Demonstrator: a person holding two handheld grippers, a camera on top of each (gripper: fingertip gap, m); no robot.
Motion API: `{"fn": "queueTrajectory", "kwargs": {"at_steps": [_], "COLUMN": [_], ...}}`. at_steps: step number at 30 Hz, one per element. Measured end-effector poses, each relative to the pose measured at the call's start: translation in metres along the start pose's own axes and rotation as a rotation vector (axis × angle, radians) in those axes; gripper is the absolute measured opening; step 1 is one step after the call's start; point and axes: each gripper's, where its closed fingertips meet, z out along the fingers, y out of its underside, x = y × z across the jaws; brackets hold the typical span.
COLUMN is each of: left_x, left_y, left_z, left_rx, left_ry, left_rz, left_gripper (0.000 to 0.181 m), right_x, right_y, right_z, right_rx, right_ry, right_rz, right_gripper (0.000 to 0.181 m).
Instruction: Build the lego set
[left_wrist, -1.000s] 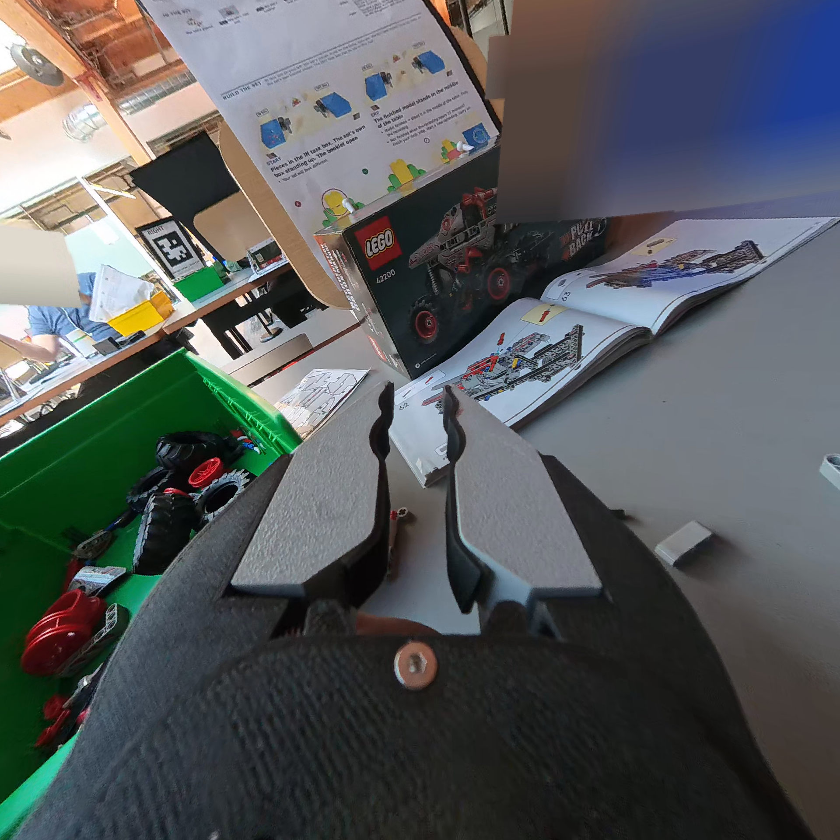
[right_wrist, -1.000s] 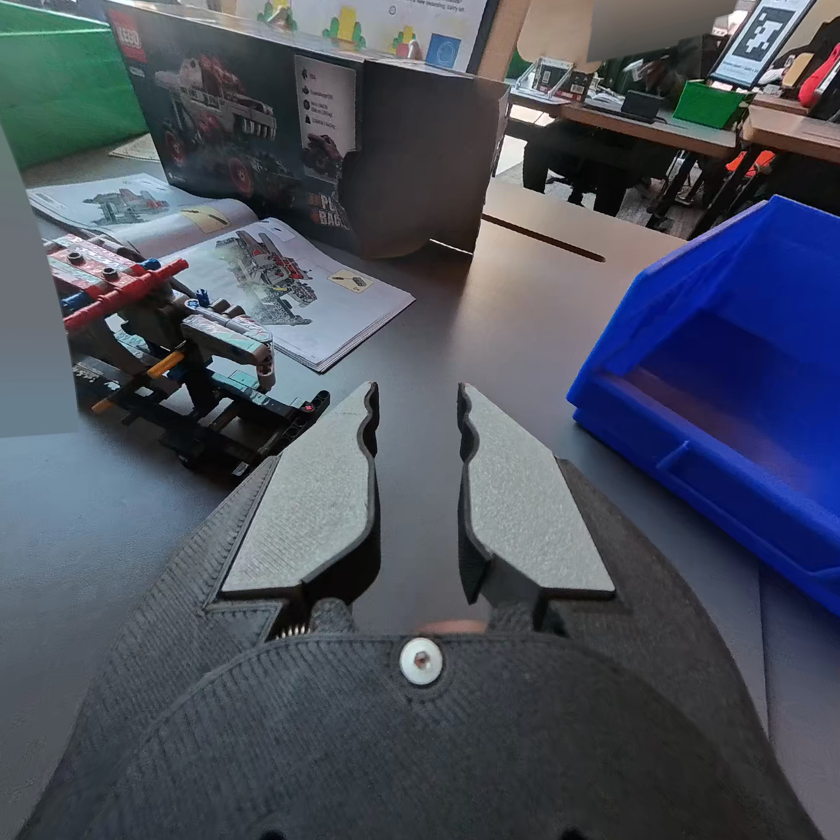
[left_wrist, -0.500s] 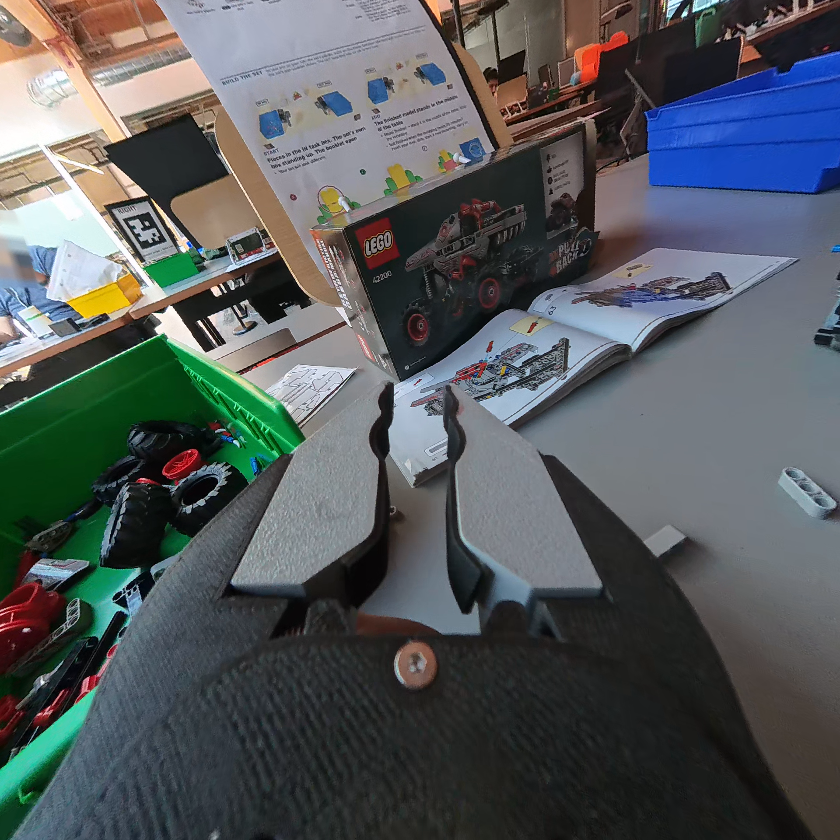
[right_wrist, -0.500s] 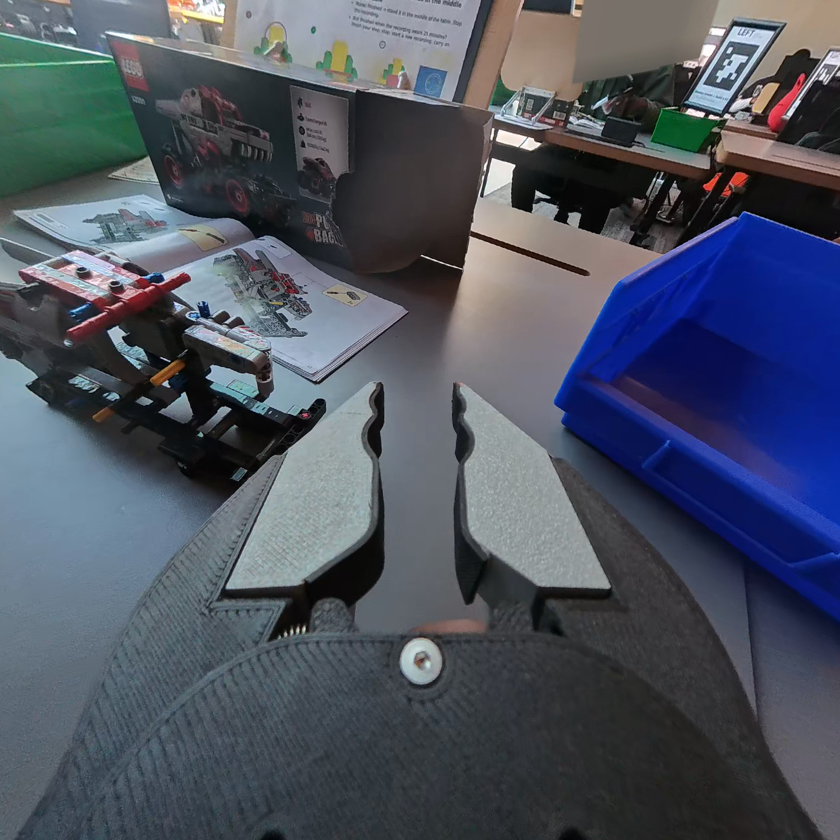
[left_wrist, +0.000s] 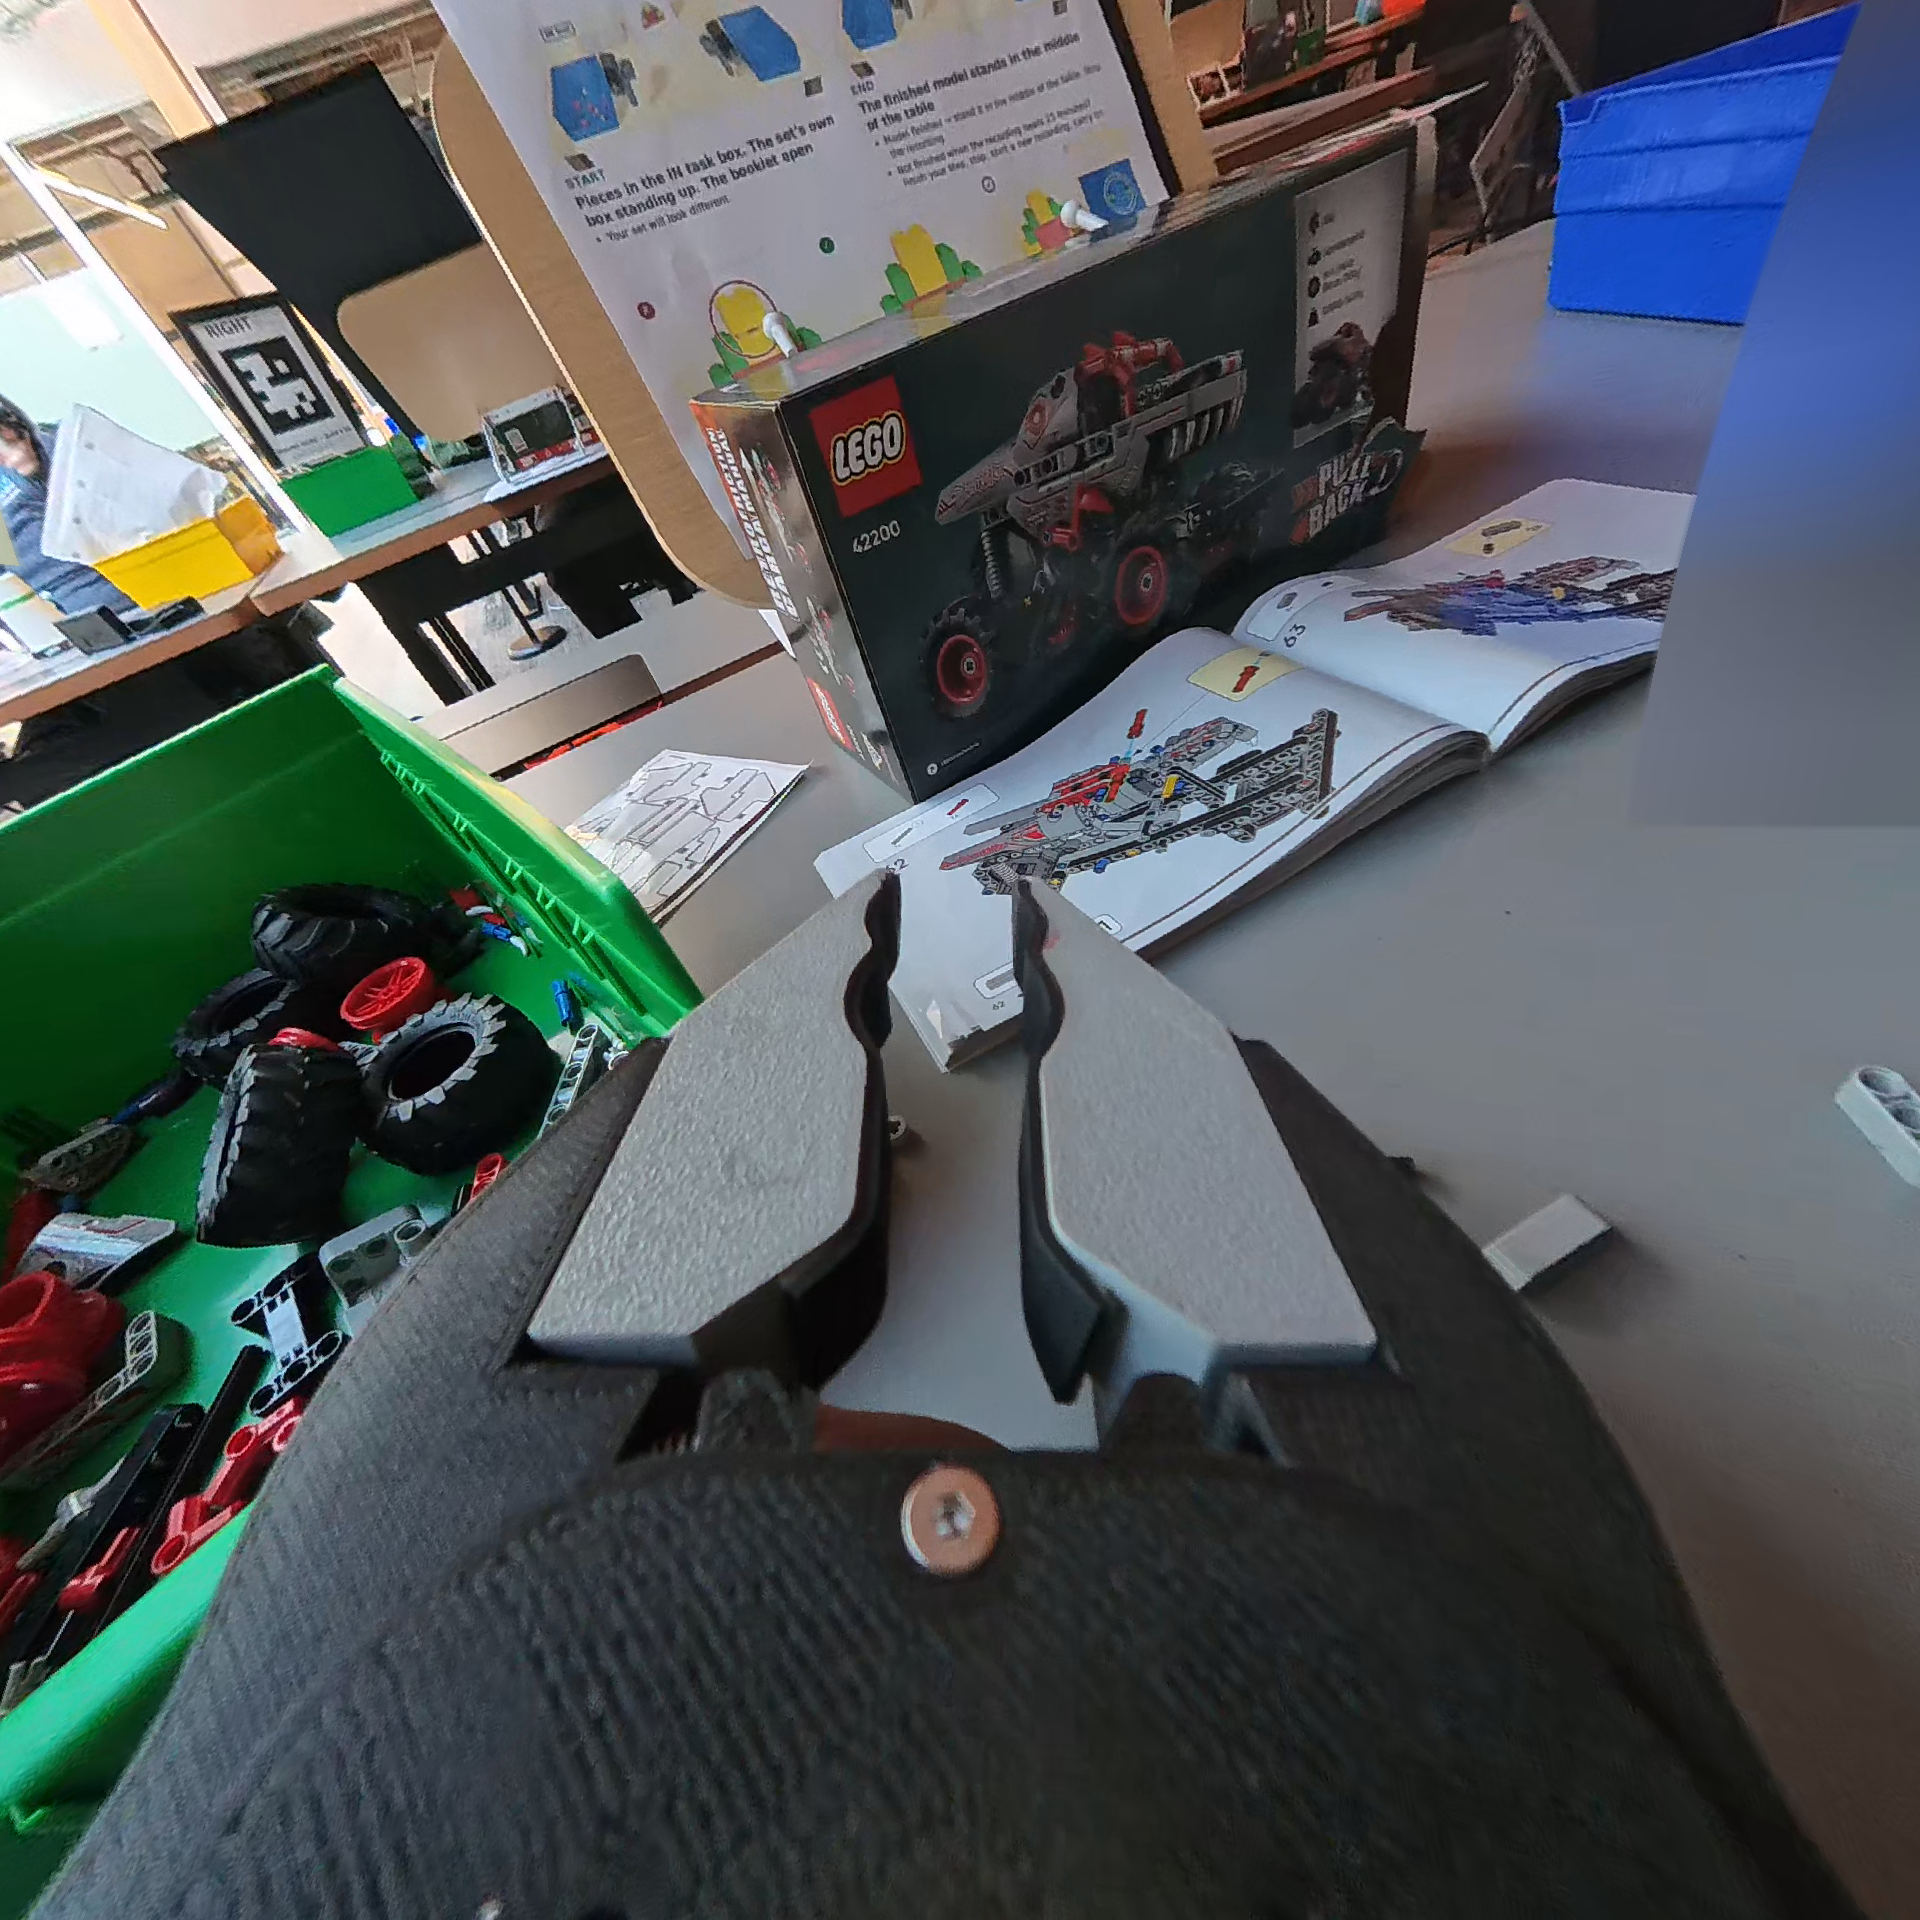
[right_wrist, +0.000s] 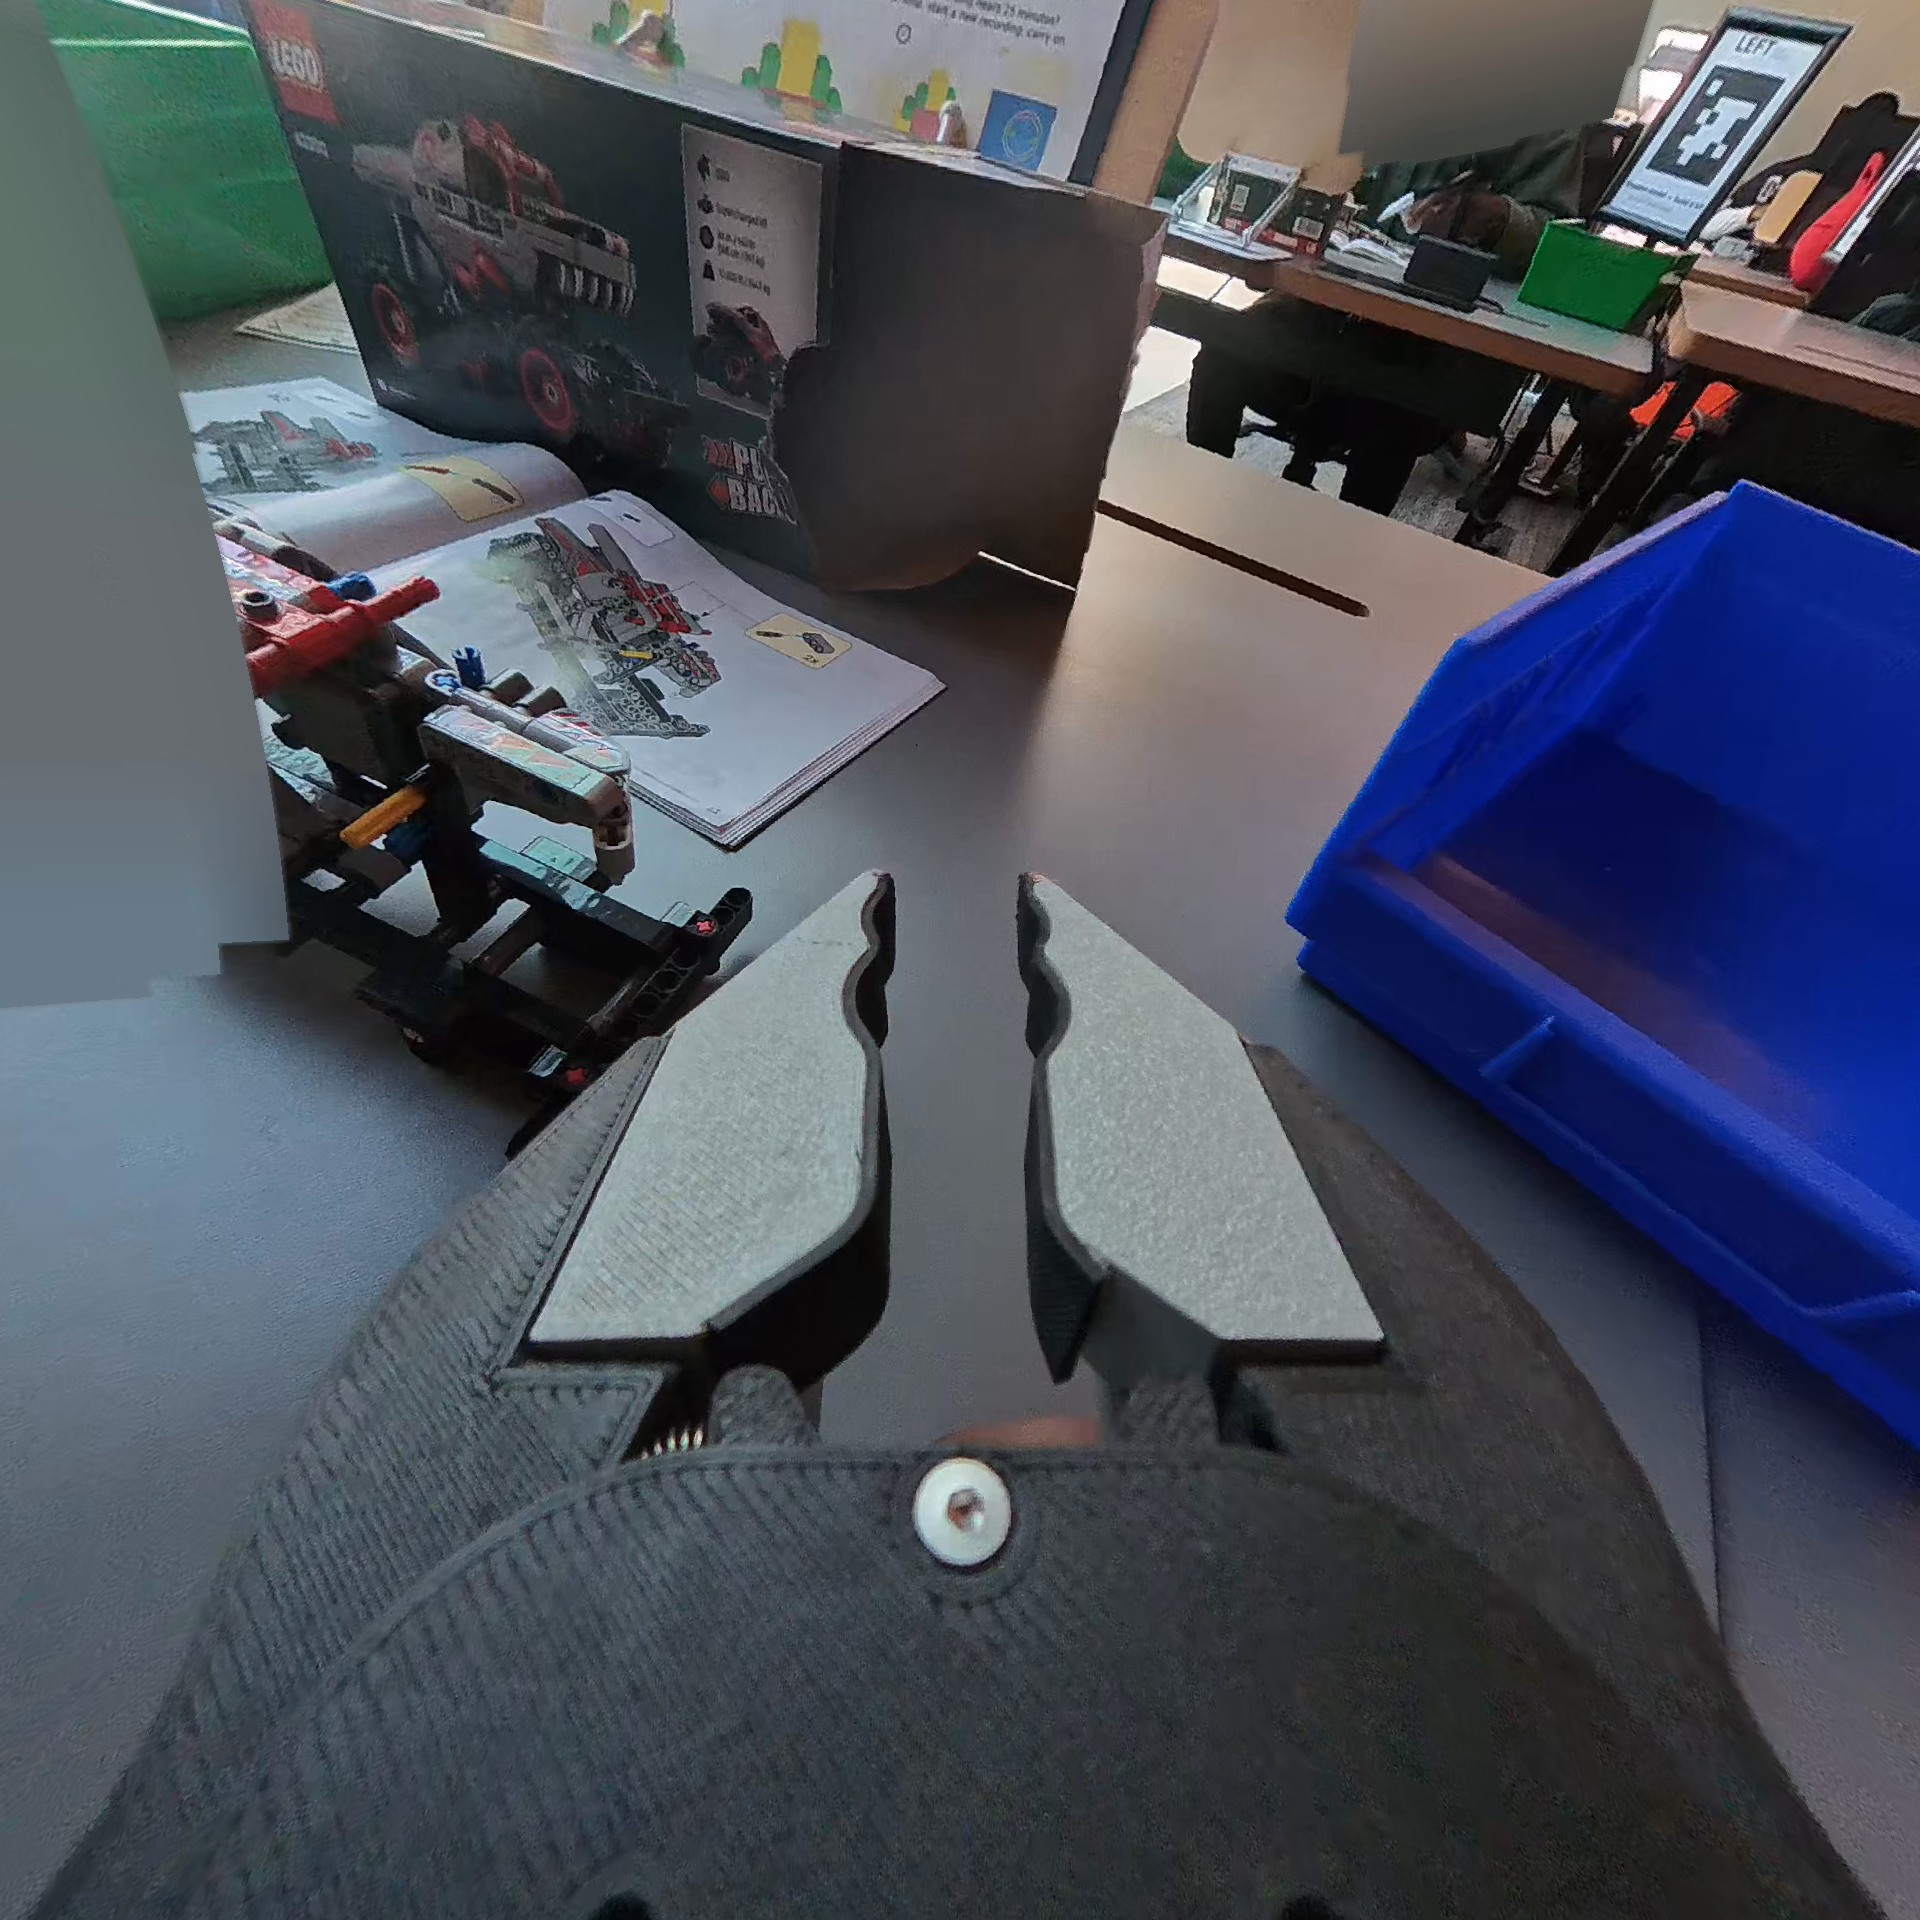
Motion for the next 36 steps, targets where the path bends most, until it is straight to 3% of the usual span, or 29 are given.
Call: {"fn": "queueTrajectory", "kwargs": {"at_steps": [23,36], "left_x": [0.006,0.002], "left_y": [0.003,-0.005], "left_z": [0.001,-0.009], "left_rx": [-0.024,0.041], "left_ry": [0.071,0.045], "left_rz": [-0.051,-0.086], "left_gripper": [0.024,0.024], "right_x": [-0.008,-0.019], "right_y": [-0.007,-0.013], "right_z": [-0.004,-0.011], "right_rx": [0.047,0.101], "right_ry": [0.005,-0.090], "right_rz": [-0.076,-0.016], "right_gripper": [0.018,0.018]}}
